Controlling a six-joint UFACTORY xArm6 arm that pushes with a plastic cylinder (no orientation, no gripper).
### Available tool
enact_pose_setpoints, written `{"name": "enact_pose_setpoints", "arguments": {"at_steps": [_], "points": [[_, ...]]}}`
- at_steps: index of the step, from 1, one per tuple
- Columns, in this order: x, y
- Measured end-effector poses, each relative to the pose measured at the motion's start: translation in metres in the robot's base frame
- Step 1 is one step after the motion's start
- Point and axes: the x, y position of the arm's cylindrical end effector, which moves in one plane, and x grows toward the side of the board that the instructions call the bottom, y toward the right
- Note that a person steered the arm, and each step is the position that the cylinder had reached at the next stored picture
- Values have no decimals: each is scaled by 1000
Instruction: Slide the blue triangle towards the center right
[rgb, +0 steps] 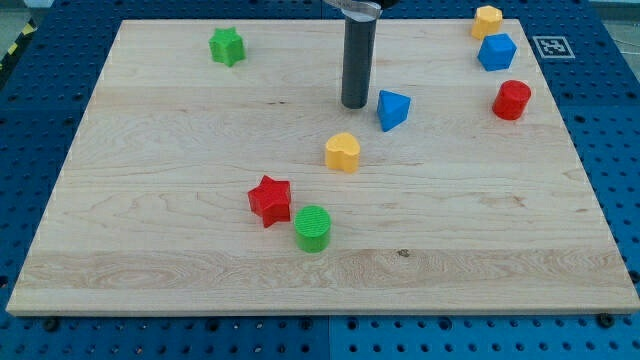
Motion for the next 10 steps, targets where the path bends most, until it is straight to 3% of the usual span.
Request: {"name": "enact_pose_setpoints", "arguments": {"at_steps": [7,10], "points": [[13,97],[53,59]]}}
